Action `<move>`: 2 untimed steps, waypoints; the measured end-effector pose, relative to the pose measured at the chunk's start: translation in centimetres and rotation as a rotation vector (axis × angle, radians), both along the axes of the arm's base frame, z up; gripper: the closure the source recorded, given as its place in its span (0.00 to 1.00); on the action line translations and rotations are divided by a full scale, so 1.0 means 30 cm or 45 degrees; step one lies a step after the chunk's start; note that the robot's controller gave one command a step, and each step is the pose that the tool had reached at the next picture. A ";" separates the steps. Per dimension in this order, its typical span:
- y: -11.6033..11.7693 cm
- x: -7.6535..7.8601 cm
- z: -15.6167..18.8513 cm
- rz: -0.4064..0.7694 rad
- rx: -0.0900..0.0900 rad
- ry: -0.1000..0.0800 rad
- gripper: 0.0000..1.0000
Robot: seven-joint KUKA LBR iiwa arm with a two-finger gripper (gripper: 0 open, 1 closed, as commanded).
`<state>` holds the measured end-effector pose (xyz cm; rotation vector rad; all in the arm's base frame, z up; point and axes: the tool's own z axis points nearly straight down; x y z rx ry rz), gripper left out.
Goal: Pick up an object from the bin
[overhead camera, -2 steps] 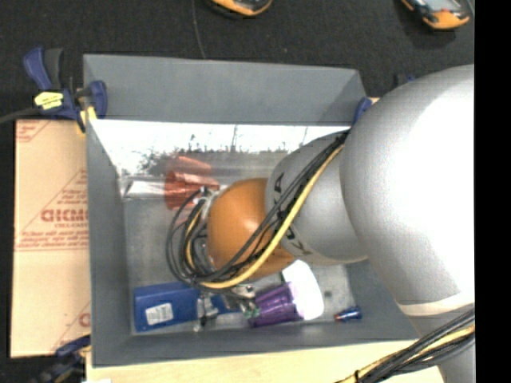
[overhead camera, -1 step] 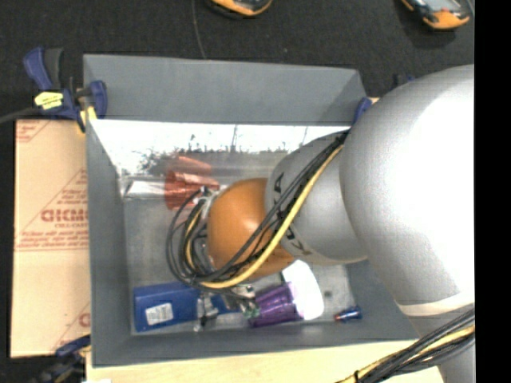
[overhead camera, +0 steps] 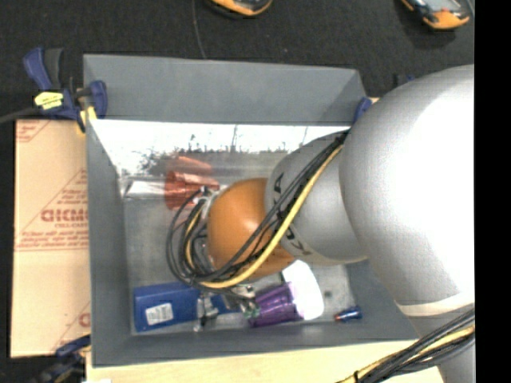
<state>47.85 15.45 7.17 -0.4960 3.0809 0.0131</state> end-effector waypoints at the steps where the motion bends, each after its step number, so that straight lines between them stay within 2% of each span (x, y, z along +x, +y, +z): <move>1: 0.000 0.000 0.000 -0.001 0.000 0.000 1.00; 2: 0.000 0.000 0.000 0.007 0.000 0.000 1.00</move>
Offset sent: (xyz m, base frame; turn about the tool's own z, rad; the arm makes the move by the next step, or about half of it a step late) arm 0.0000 0.0000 0.0000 0.0000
